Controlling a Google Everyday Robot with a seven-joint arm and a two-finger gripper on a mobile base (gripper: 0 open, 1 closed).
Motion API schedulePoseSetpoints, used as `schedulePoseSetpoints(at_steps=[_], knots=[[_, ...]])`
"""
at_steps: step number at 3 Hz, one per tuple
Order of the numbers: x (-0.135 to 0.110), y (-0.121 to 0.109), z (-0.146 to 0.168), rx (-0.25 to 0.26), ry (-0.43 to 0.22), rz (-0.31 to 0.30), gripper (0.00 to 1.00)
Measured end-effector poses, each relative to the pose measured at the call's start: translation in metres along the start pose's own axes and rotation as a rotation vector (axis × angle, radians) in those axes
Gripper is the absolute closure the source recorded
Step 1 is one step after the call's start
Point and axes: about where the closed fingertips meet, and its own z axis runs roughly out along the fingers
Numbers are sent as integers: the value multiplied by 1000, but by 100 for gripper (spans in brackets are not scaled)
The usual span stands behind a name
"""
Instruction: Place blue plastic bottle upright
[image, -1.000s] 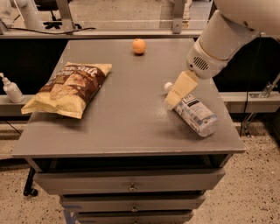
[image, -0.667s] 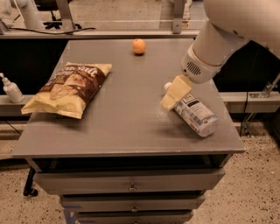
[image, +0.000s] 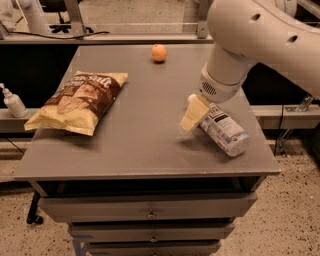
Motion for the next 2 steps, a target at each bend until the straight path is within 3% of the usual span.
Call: schedulePoseSetpoints(at_steps=[2], knots=[[-7, 1, 7, 36, 25, 30, 41]])
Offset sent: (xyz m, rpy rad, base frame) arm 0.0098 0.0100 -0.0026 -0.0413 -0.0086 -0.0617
